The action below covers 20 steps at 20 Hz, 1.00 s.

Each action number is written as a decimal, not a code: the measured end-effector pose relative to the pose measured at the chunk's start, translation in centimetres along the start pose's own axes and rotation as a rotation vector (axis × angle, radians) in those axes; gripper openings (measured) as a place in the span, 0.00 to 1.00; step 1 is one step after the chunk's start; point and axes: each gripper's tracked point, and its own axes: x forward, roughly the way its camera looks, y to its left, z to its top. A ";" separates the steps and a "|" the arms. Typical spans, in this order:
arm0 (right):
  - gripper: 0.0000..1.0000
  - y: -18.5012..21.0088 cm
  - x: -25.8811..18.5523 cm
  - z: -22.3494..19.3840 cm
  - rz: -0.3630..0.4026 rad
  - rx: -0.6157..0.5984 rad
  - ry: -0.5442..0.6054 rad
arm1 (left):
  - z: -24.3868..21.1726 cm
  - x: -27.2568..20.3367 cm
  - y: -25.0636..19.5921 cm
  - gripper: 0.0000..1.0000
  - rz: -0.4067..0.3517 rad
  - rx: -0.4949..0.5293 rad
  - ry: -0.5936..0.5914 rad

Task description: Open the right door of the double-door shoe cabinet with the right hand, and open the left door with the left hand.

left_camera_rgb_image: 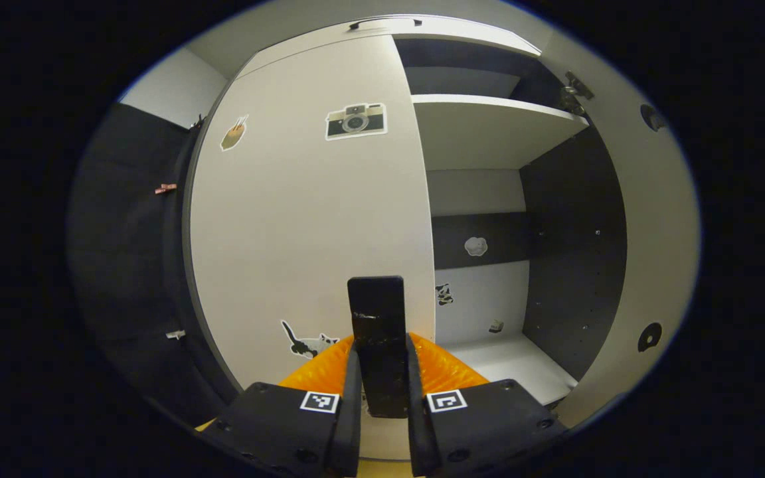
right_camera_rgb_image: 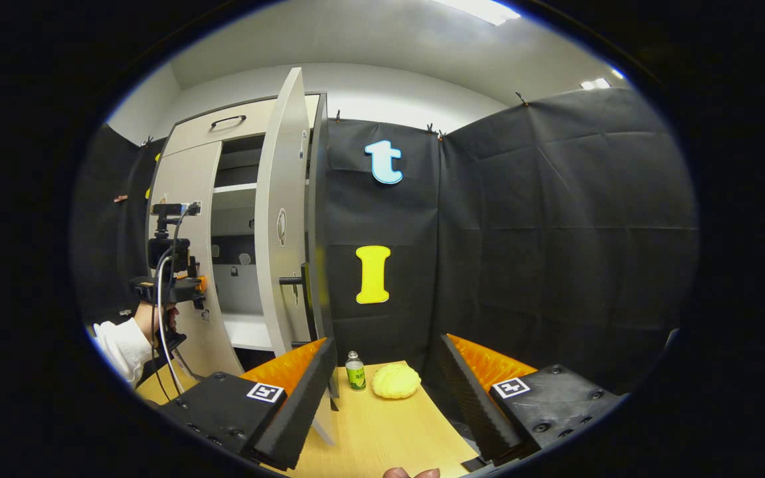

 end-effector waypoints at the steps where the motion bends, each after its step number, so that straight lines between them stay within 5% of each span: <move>1: 0.98 0.3 -0.2 0.0 0.007 0.005 0.000 | 0.0 0.1 0.0 0.33 -0.008 -0.001 0.009; 13: 0.98 3.0 -0.4 -0.2 0.084 0.010 -0.019 | -0.5 -5.4 2.1 0.21 -0.168 -0.090 0.024; 20: 0.98 7.0 -0.4 0.2 0.133 0.001 -0.039 | -1.4 -10.9 6.0 0.19 -0.170 -0.106 0.019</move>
